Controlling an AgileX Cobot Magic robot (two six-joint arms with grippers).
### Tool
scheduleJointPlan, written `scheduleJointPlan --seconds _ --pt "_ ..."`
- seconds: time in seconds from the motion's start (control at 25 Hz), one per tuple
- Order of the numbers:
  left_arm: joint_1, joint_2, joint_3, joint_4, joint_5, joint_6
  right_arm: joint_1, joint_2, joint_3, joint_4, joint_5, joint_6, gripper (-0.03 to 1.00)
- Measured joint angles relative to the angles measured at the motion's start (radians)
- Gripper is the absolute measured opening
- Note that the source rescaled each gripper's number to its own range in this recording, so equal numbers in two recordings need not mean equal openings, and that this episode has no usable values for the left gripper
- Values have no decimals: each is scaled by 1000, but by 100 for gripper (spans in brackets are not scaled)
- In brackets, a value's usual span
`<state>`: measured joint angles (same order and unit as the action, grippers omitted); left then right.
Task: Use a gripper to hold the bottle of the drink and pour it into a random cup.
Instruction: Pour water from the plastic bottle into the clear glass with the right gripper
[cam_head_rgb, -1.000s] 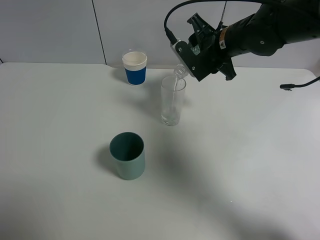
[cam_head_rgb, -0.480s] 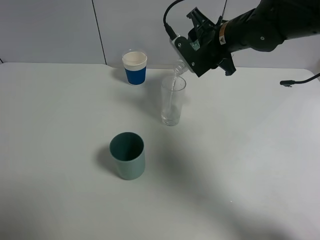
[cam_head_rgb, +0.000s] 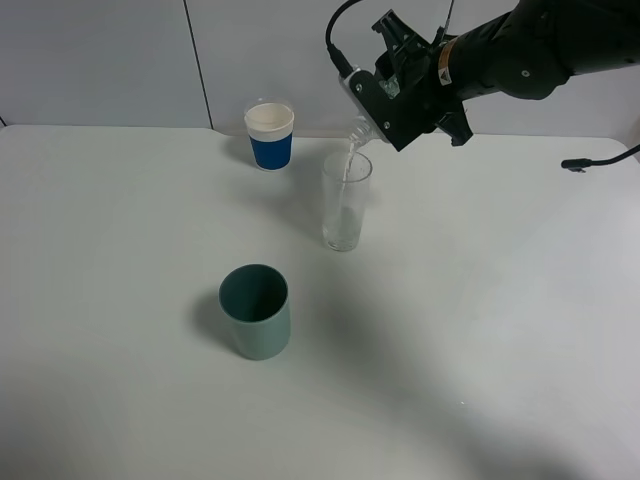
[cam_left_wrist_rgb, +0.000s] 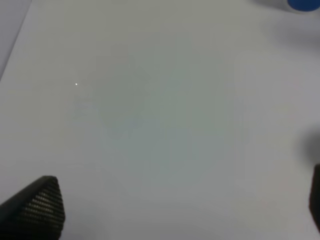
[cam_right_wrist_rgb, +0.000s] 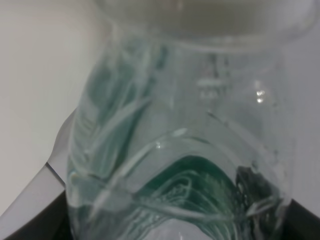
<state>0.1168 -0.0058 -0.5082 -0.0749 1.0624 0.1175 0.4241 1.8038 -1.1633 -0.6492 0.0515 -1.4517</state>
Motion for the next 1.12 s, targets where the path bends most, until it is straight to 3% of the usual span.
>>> scheduleJointPlan --seconds 1.12 --pt "0 0 0 -1 0 0 0 0 0 -68 0 -2 0"
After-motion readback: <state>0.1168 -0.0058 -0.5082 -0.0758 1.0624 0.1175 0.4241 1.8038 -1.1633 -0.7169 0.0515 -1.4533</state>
